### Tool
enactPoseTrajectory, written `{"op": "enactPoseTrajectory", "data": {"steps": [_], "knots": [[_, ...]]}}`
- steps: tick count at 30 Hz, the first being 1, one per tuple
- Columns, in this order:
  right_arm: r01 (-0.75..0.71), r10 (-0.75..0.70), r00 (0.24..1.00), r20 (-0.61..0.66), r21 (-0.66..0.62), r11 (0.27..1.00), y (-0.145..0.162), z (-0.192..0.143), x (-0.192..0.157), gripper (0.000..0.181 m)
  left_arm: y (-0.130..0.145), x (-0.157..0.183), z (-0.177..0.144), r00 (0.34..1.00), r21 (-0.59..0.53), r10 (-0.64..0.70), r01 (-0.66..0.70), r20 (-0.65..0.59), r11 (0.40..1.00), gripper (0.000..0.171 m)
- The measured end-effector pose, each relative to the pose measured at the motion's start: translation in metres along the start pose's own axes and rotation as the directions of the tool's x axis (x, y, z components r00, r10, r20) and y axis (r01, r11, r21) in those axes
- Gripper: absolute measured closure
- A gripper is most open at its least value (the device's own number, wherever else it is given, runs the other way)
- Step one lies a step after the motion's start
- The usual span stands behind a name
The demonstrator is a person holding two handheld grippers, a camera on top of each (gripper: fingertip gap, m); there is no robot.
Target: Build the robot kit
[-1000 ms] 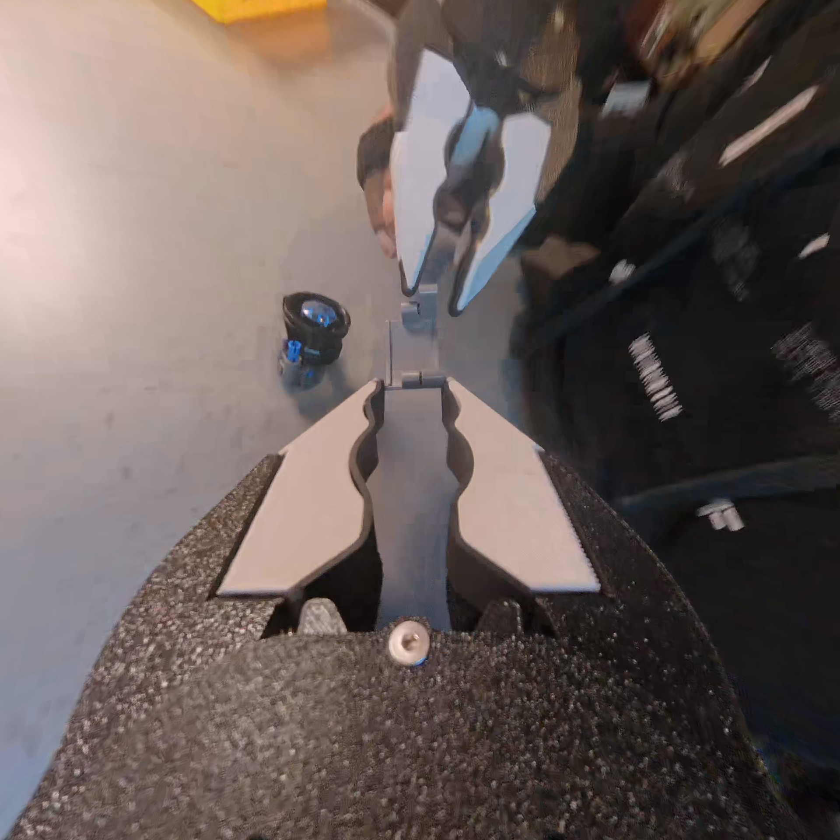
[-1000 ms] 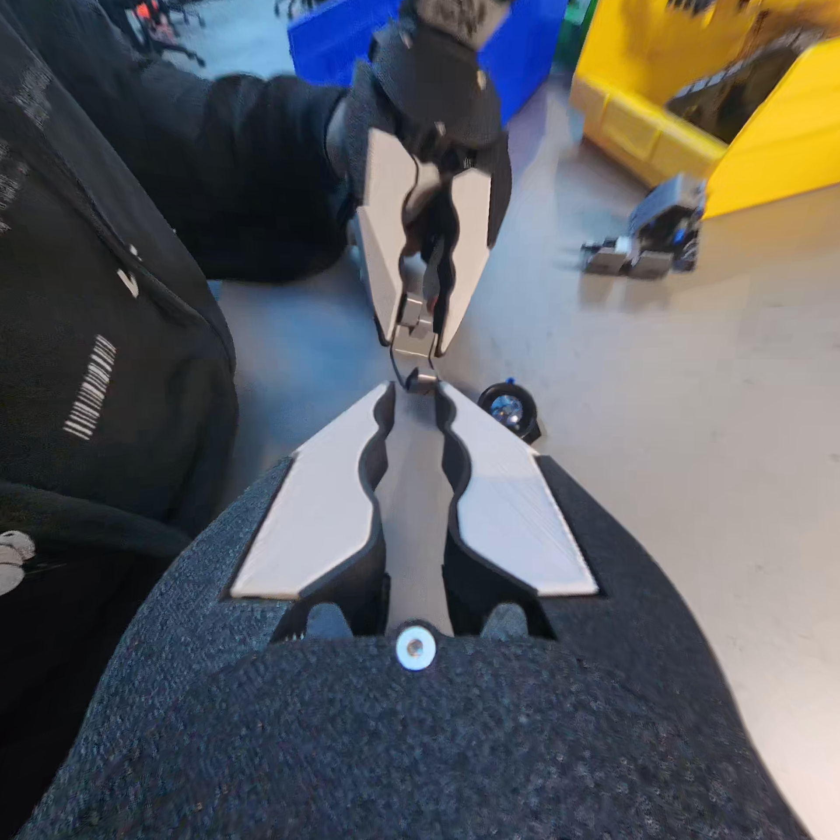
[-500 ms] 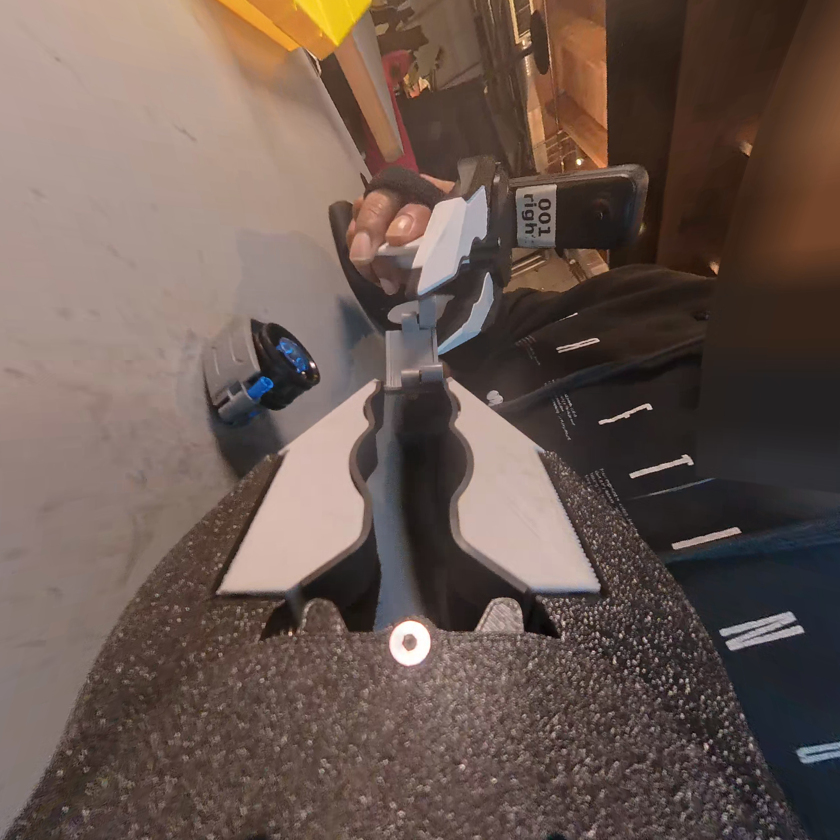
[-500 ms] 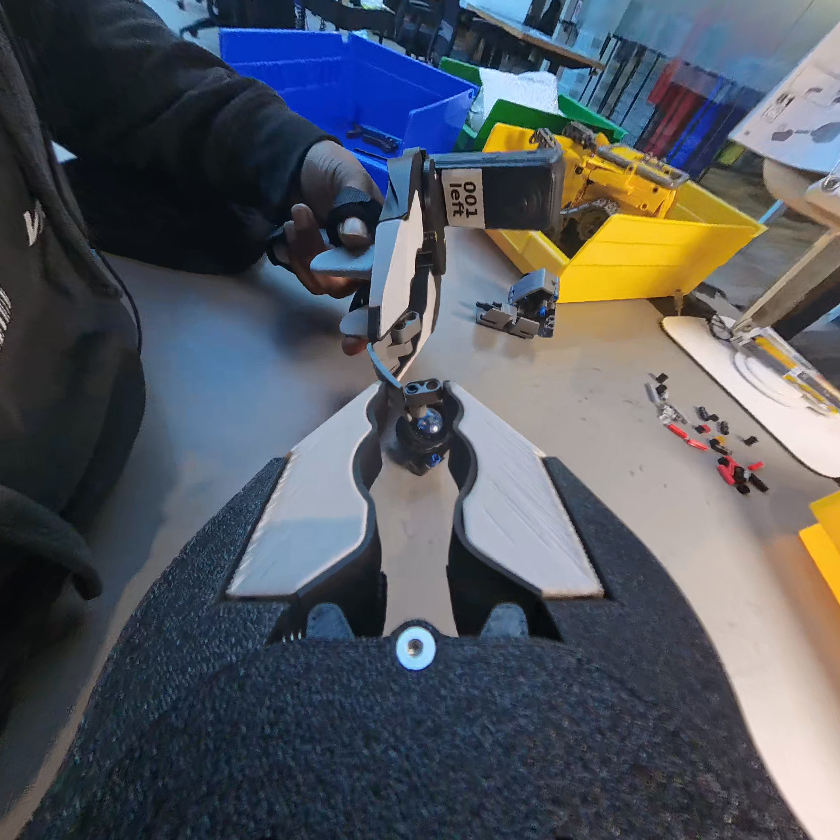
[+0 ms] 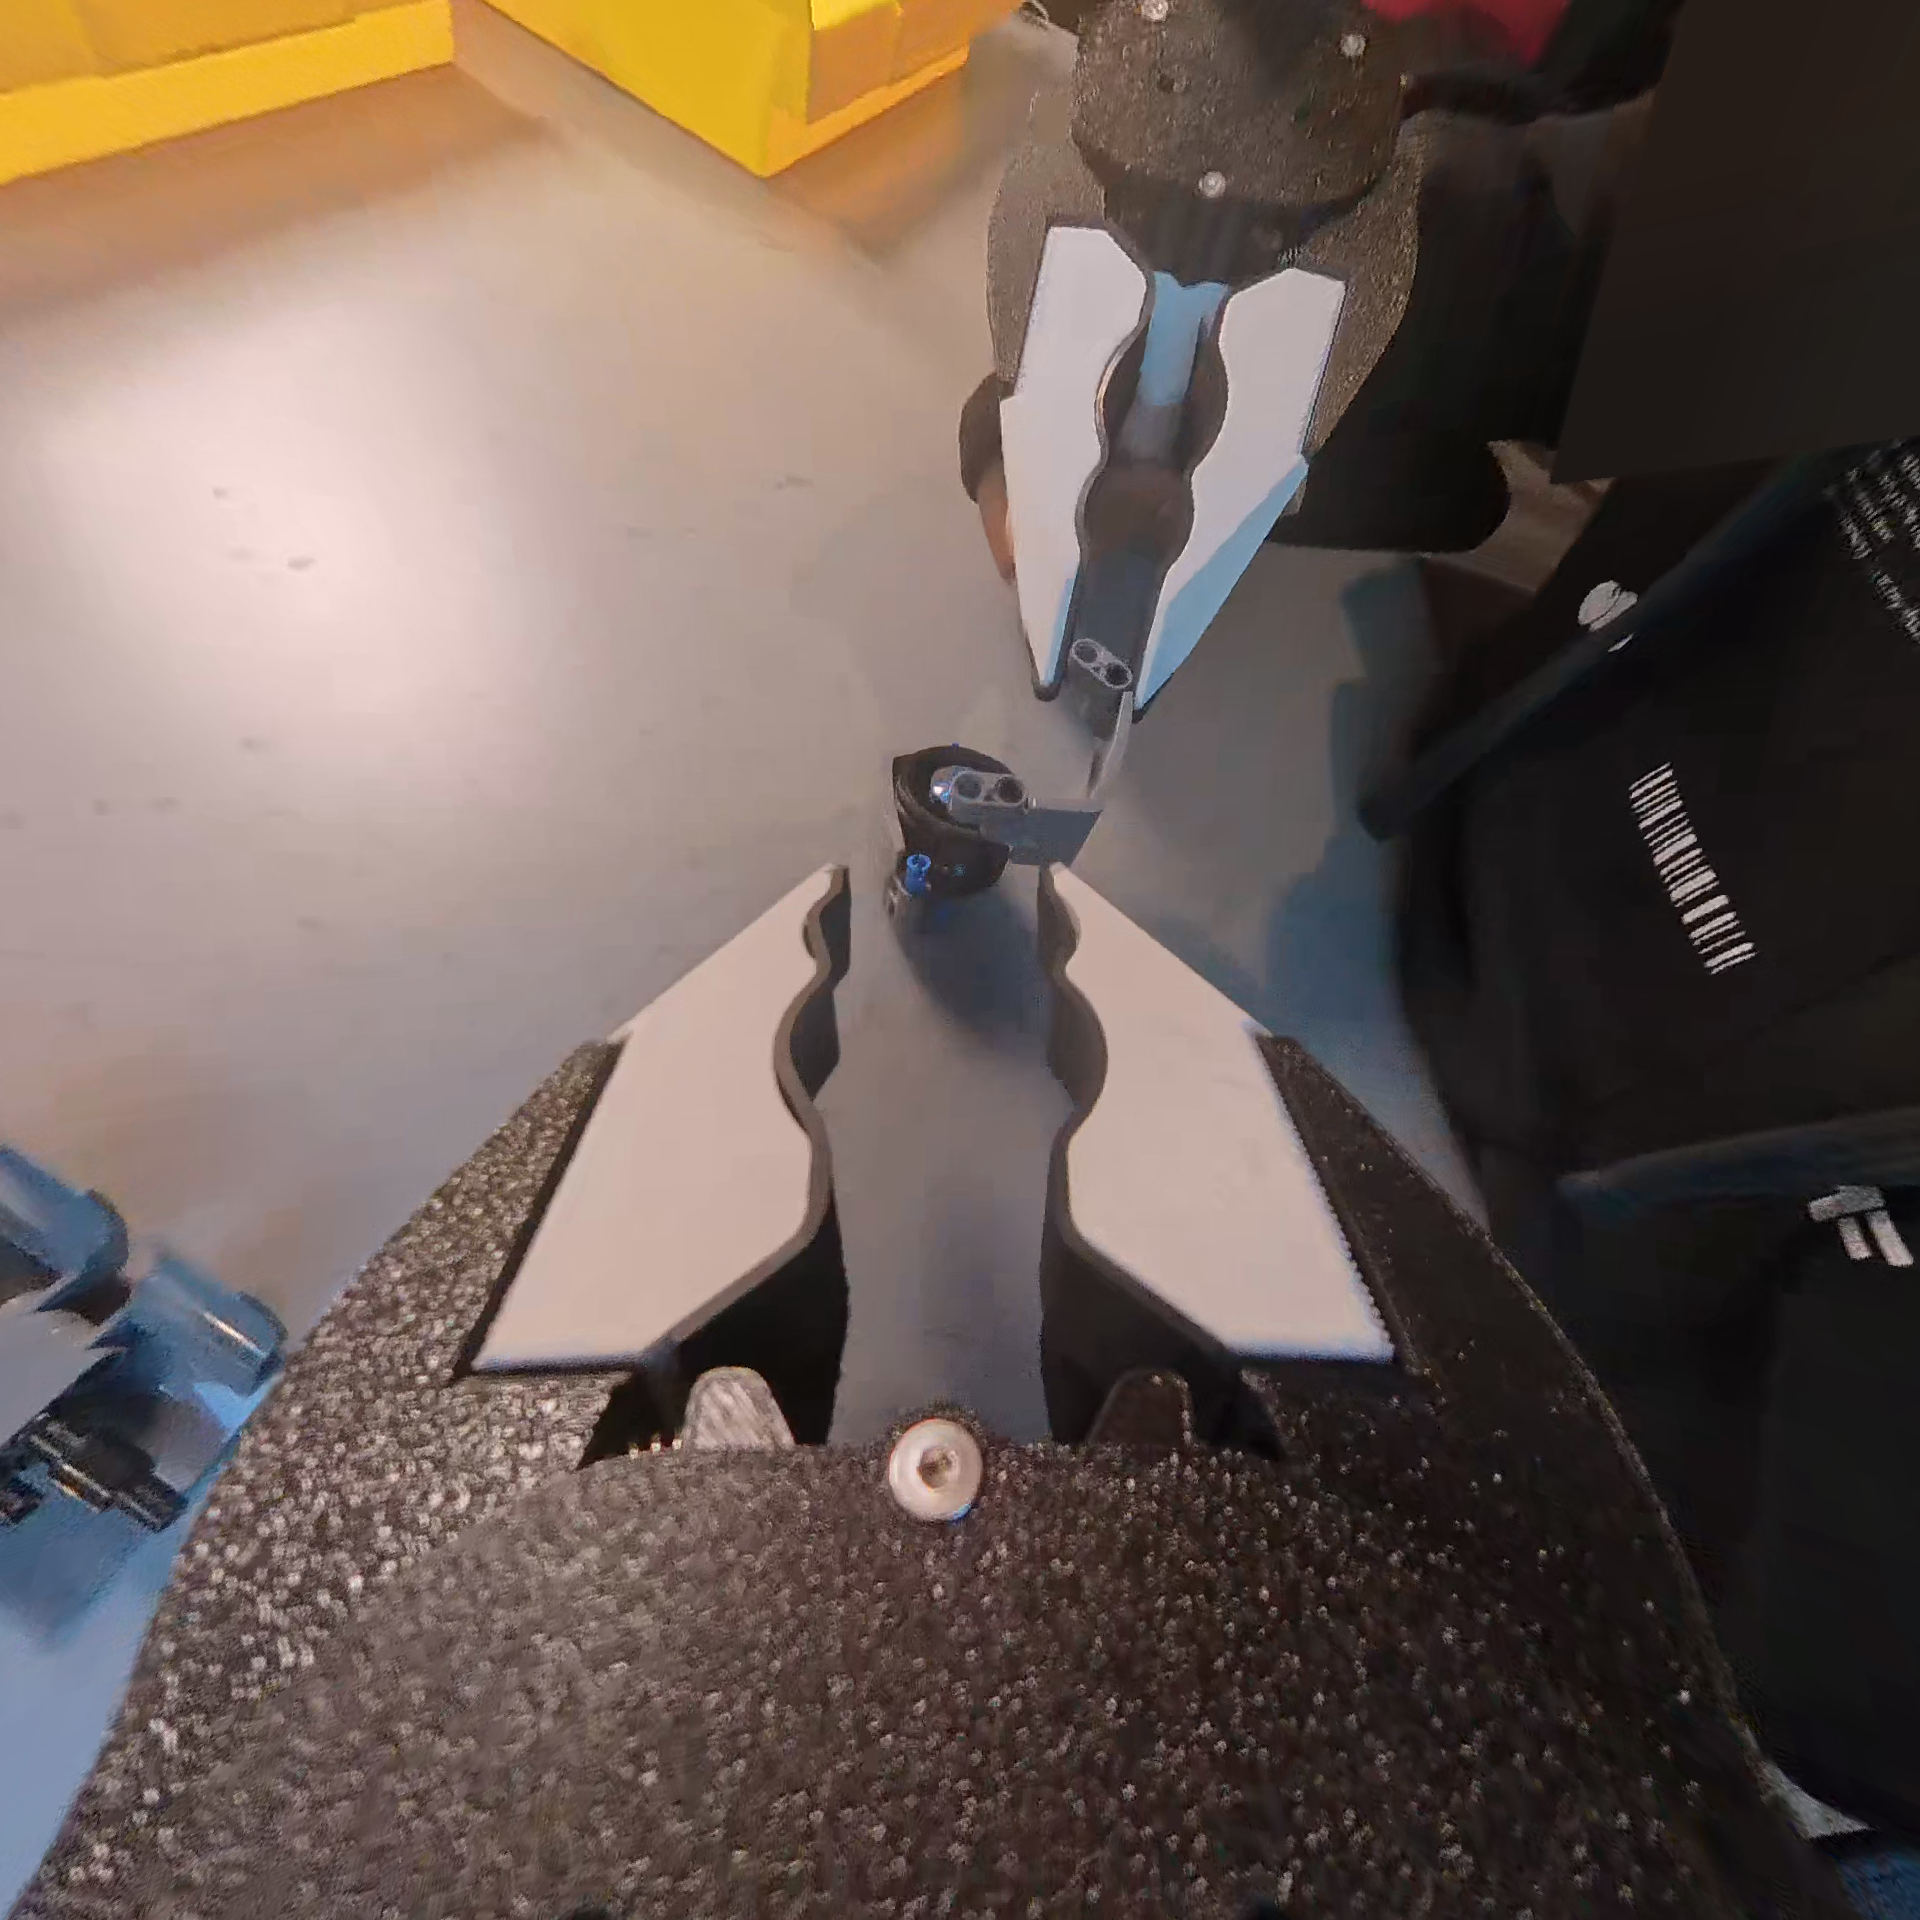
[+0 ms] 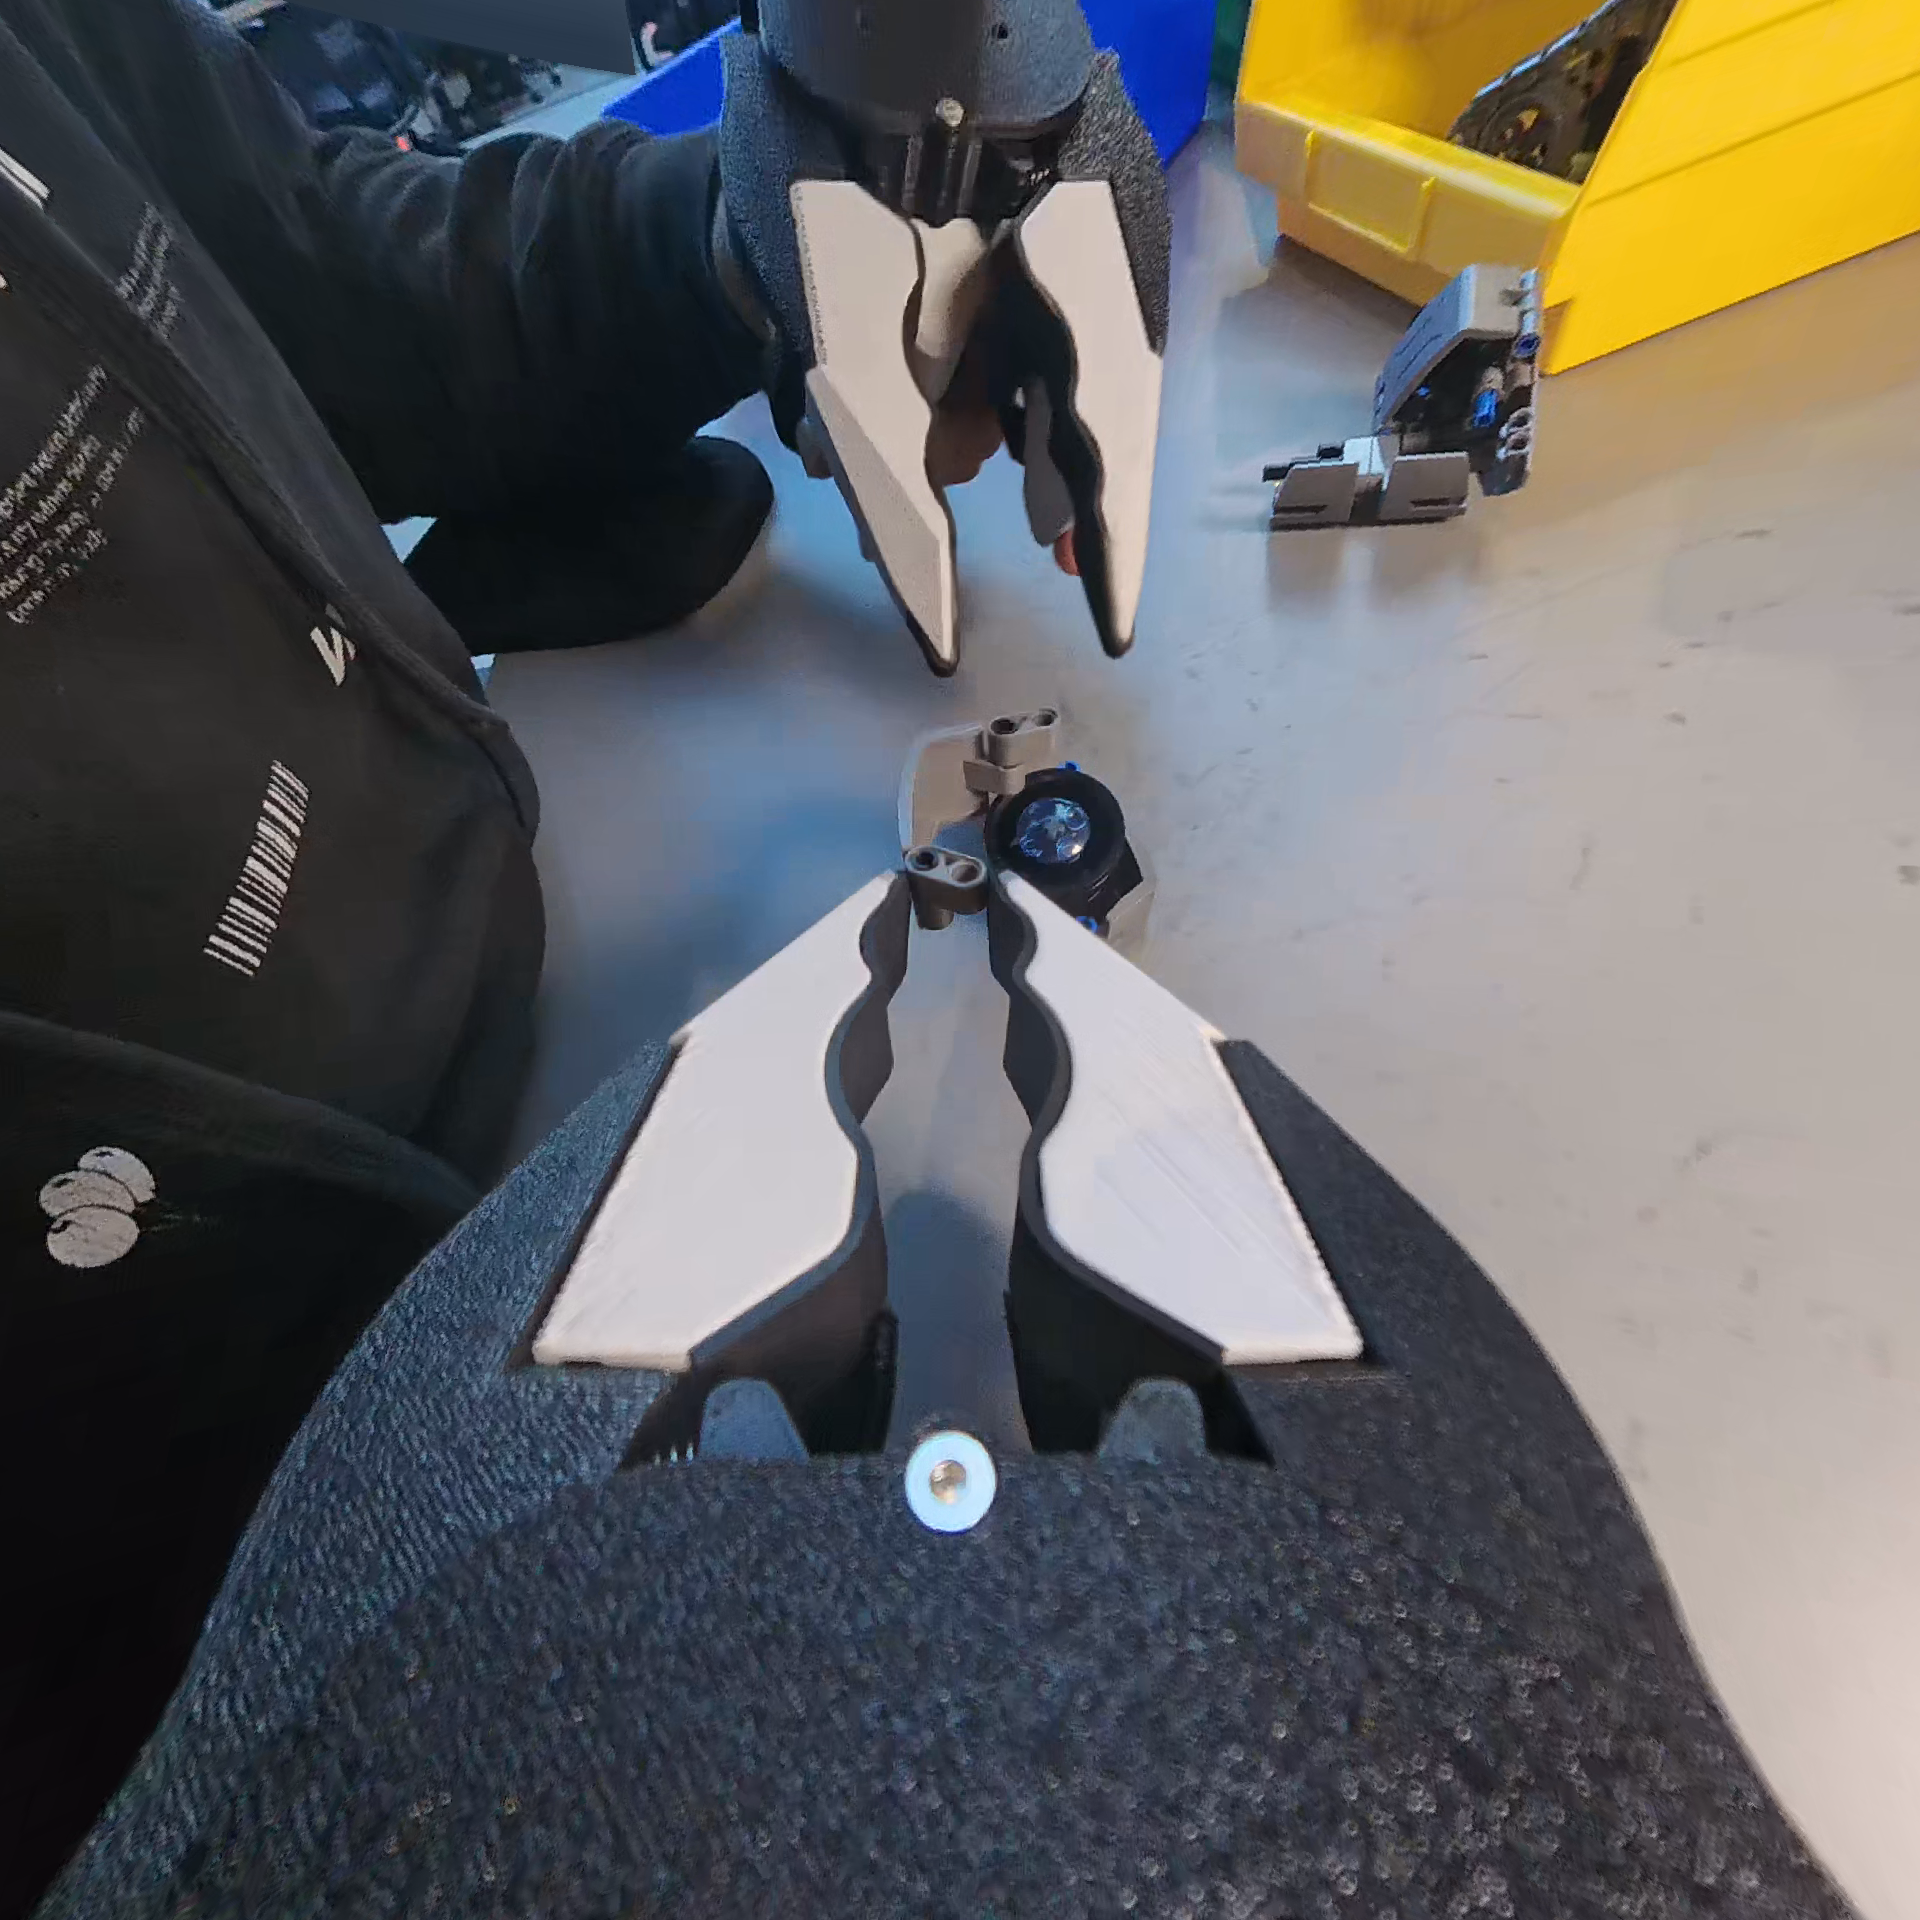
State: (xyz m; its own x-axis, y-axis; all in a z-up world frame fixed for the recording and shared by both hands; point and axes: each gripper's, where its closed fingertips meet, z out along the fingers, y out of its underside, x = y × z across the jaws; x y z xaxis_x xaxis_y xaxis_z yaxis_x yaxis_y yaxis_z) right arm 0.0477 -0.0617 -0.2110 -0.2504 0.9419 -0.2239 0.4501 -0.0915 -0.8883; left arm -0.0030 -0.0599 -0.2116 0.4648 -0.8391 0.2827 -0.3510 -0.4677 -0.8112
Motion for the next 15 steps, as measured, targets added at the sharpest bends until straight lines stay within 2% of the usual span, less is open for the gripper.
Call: {"op": "enactPoseTrajectory", "data": {"steps": [4,7,10,15], "knots": [[-0.005,0.006,0.998,0.060,-0.013,1.000,-0.001,0.005,-0.003,0.168,0.007,0.006,0.018,0.996,-0.049,0.085,-0.086,-0.026,0.995,0.123],[0.009,-0.008,0.998,0.067,-0.017,1.000,-0.003,0.006,-0.001,0.168,0.010,0.015,0.022,0.980,-0.083,0.198,-0.200,-0.029,0.976,0.128],[0.010,-0.010,0.997,0.079,-0.009,1.000,-0.005,0.008,-0.003,0.168,0.009,0.018,0.019,0.983,-0.072,0.182,-0.184,-0.028,0.980,0.140],[0.008,-0.010,0.997,0.073,0.036,0.999,-0.011,0.006,-0.003,0.168,0.003,0.016,0.013,0.993,-0.018,0.118,-0.119,-0.014,0.993,0.141]]}}
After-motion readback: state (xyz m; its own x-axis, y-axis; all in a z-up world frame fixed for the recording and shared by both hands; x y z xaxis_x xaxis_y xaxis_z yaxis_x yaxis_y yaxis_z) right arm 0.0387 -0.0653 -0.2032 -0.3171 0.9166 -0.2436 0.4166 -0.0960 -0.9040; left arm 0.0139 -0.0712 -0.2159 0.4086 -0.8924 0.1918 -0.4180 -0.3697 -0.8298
